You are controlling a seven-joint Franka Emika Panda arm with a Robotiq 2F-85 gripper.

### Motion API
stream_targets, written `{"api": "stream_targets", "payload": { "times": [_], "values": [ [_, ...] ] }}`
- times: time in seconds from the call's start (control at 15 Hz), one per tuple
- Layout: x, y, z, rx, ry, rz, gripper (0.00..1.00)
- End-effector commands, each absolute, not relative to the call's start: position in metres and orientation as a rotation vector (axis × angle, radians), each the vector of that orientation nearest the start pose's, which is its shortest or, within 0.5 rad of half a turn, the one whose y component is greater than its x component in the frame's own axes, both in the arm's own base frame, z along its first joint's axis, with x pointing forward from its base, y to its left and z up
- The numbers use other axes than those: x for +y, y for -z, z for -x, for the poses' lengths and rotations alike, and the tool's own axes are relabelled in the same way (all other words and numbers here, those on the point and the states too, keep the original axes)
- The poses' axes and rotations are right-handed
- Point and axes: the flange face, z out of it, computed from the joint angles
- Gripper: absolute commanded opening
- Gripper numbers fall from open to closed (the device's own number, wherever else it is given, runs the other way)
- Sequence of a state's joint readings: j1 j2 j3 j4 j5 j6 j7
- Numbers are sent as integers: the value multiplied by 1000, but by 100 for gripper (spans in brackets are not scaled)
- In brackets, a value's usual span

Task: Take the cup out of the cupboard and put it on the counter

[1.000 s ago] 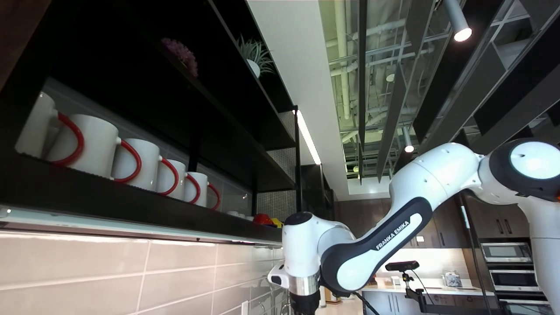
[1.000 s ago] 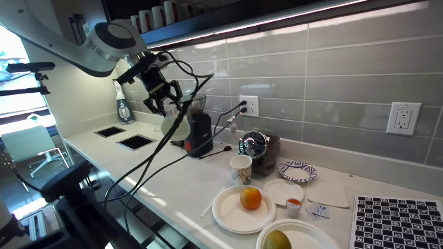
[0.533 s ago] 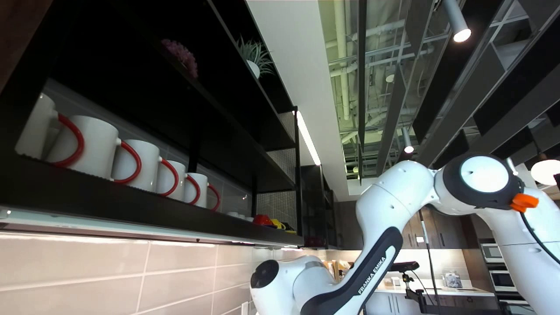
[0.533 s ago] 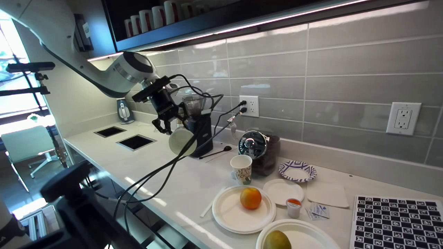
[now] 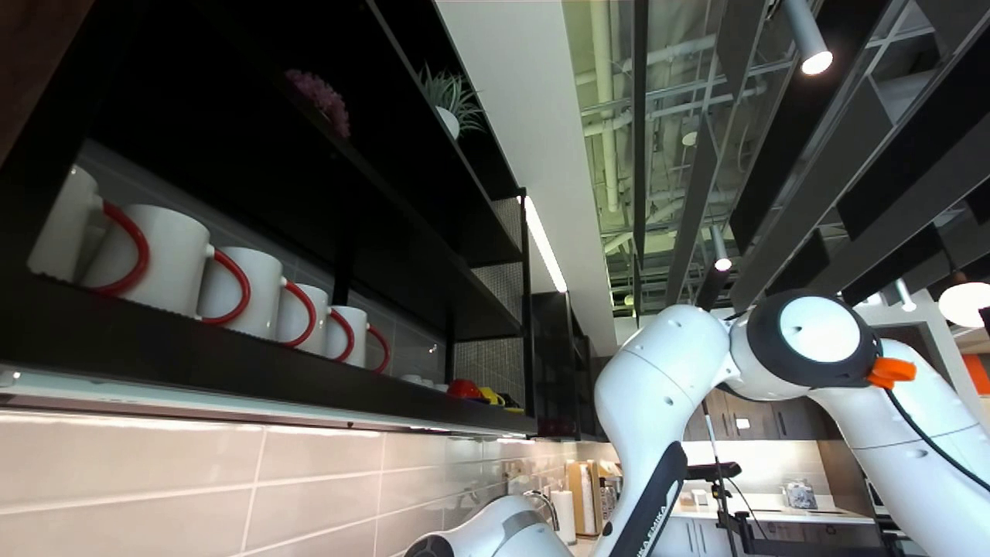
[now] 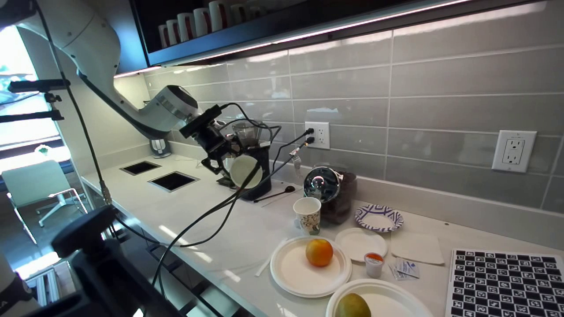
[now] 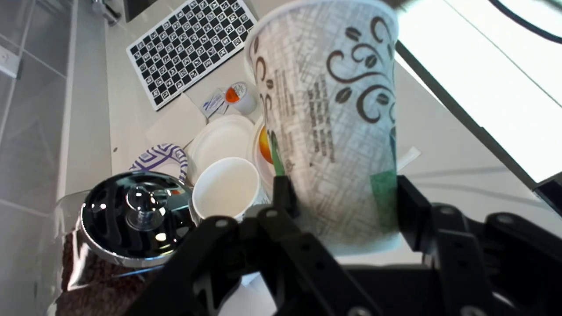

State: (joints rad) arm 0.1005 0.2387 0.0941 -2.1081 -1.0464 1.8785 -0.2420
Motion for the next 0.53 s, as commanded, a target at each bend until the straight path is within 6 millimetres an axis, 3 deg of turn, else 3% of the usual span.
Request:
{"api": "stream_targets", "payload": {
  "times": [0.0, 0.47],
  "values": [
    [56, -282, -559, 1187, 557, -1818, 34],
    [62, -260, -559, 1260, 609, -1747, 34]
  ]
}}
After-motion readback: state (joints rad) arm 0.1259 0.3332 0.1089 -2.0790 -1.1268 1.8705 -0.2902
